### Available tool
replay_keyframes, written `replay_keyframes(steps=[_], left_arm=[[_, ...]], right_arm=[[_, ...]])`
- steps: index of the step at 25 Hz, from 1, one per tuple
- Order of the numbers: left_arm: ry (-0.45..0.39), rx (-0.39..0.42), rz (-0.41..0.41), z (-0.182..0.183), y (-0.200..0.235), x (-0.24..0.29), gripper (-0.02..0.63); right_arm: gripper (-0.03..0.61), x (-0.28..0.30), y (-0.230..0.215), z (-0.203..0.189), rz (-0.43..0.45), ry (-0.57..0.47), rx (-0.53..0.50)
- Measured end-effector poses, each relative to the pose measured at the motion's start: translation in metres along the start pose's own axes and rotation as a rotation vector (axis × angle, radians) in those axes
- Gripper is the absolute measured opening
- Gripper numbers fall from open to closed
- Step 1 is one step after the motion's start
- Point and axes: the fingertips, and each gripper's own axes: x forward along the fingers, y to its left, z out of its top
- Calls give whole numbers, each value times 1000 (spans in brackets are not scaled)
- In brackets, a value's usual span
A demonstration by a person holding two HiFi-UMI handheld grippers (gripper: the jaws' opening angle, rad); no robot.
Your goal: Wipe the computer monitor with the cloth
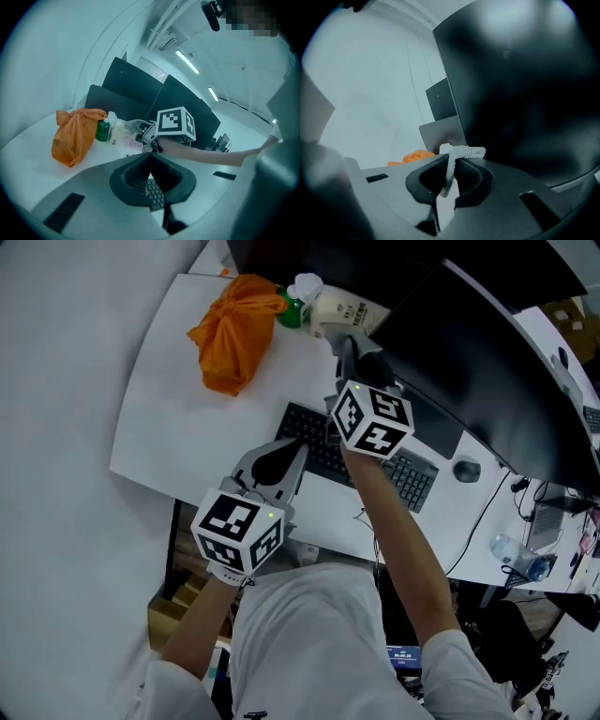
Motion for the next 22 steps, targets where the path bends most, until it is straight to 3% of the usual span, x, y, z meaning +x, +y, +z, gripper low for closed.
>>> replay_keyframes(steps=[22], left_arm=[[-66, 49, 11, 41, -4, -21, 18]], right_arm=[[28, -21, 22, 89, -19, -133, 60]])
